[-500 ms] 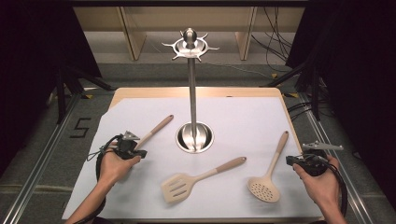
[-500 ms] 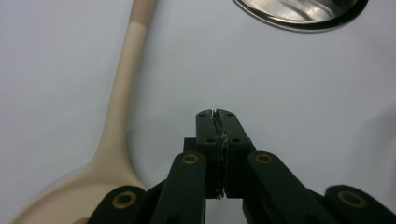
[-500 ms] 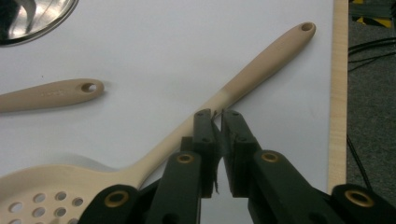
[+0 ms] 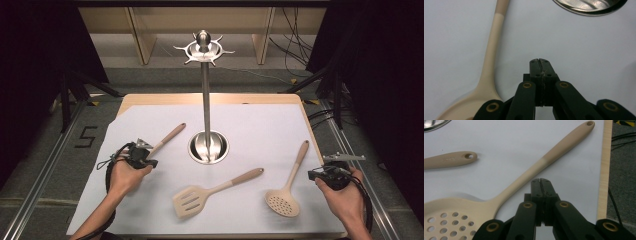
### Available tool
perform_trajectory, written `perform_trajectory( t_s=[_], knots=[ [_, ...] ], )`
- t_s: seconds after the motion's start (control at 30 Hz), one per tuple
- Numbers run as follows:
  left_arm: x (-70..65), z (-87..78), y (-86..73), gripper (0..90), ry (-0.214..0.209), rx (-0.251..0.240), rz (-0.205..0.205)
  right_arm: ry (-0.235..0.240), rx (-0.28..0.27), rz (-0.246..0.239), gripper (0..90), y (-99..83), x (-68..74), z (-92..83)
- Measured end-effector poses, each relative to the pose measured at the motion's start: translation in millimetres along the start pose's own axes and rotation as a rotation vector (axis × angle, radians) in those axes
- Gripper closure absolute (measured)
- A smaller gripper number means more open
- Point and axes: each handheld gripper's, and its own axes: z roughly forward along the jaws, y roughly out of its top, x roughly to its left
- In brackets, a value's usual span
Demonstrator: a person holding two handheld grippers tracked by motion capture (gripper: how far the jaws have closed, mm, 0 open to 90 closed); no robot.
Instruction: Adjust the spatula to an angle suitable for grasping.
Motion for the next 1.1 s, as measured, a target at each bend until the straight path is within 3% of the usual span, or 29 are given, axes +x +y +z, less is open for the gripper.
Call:
perform_trajectory(
  t_s=[0.07, 0.1, 0.2, 0.23, 0.33, 0.37, 0.47, 0.53, 0.6, 0.63, 0.67, 0.73, 0.93, 0.97, 1.0, 1.07, 1.1],
  knots=[
    [-0.1, -2.7, -0.9, 88.2, 0.013, -0.001, 0.007, -0.001, 0.002, 0.021, 89.5, -0.7, 1.9, 2.1],
    [-0.4, -4.0, -1.3, 87.5, 0.023, -0.008, 0.005, 0.003, 0.002, -0.001, 89.0, 0.0, 0.5, 0.6],
    [0.2, -7.8, -1.5, 86.2, 0.04, -0.015, 0.003, -0.003, -0.005, -0.009, 88.1, -0.1, -0.3, 1.3],
    [0.3, -8.9, -1.4, 86.3, 0.038, -0.016, 0.007, -0.01, 0.003, 0.036, 88.1, -0.8, 2.8, 1.9],
    [0.0, -8.6, -0.1, 87.5, 0.037, -0.017, 0.006, -0.015, 0.01, 0.022, 88.1, -0.3, 1.8, 1.2],
    [-0.2, -7.6, 1.4, 88.3, 0.03, -0.007, 0.014, -0.01, 0.006, -0.019, 88.4, 0.7, -1.7, 3.0],
    [-1.9, -2.8, 7.8, 89.1, 0.014, 0.01, 0.017, -0.001, 0.001, -0.037, 88.6, 1.9, -2.6, 3.9],
    [-1.2, 4.7, 18.7, 89.2, -0.002, 0.034, 0.026, 0.008, -0.001, 0.025, 88.6, 3.8, 3.5, 3.2],
    [-0.2, 11.1, 24.0, 89.3, -0.02, 0.064, 0.036, 0.009, -0.001, -0.023, 88.6, 6.1, 0.2, 3.5],
    [-0.1, 15.6, 25.7, 89.3, -0.025, 0.07, 0.03, -0.002, 0.006, -0.009, 88.6, 6.6, 2.1, 2.5],
    [0.7, 21.0, 27.9, 89.3, -0.035, 0.085, 0.031, 0.028, 0.001, -0.019, 88.6, 7.1, 0.9, 4.3],
    [2.0, 26.9, 31.3, 89.3, -0.034, 0.102, 0.035, -0.003, 0.004, -0.019, 88.6, 7.4, 2.4, 2.8],
    [7.6, 37.6, 42.7, 89.3, -0.003, 0.127, 0.027, 0.008, 0.013, -0.012, 88.4, 7.0, 2.5, 4.1],
    [10.0, 41.8, 45.8, 89.3, 0.012, 0.126, 0.01, 0.005, -0.006, -0.049, 88.4, 6.3, 0.0, 6.2],
    [12.0, 43.6, 47.7, 89.3, 0.018, 0.13, 0.014, 0.011, -0.008, -0.05, 88.4, 6.5, -0.3, 6.7],
    [14.7, 47.2, 50.6, 89.3, 0.028, 0.137, -0.006, 0.003, -0.001, -0.047, 88.4, 6.5, 1.0, 5.9],
    [16.4, 48.5, 52.3, 89.3, 0.033, 0.144, -0.006, 0.004, 0.013, -0.014, 88.3, 7.4, 3.4, 4.5]
  ],
)
